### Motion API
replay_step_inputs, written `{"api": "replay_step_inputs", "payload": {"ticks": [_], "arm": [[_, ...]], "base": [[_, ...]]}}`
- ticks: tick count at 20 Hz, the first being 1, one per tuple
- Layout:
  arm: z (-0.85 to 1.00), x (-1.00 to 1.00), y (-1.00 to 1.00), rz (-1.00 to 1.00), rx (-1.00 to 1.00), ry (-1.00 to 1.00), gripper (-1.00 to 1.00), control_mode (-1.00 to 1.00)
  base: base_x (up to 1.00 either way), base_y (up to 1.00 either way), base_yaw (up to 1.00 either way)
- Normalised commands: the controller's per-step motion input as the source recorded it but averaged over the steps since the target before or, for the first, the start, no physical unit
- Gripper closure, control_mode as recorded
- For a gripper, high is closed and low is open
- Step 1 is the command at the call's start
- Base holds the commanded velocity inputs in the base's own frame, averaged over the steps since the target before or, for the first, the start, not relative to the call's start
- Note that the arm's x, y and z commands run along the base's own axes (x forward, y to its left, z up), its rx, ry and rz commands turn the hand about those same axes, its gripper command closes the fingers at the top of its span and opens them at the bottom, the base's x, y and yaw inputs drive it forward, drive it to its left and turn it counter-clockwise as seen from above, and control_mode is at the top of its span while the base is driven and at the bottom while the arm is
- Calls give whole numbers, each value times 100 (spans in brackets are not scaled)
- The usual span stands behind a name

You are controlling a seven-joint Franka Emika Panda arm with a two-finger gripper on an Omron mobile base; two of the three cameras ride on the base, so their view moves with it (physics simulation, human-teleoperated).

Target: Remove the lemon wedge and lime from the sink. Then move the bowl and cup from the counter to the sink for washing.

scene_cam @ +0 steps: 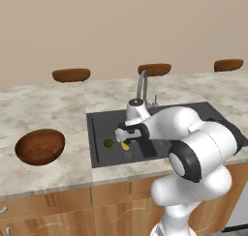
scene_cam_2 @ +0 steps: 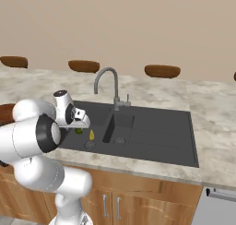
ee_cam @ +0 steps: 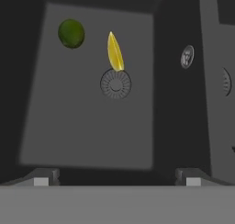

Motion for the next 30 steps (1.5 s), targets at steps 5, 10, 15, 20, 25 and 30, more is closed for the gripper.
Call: {"api": "replay_step_inputs", "payload": {"ticks": [5, 10, 15, 20, 25, 30], "arm": [[-20, 13, -6, 0, 0, 4, -100, -100], [-21, 12, -2, 0, 0, 5, -100, -100], [-20, 16, 0, 0, 0, 3, -100, -100], [-20, 16, 0, 1, 0, 0, -100, -100], [-21, 15, 0, 1, -2, 0, -100, -100], [-19, 15, 0, 1, -2, 0, -100, -100]], "base": [[0, 0, 0], [0, 0, 0], [0, 0, 0], [0, 0, 0], [0, 0, 0], [0, 0, 0]]}}
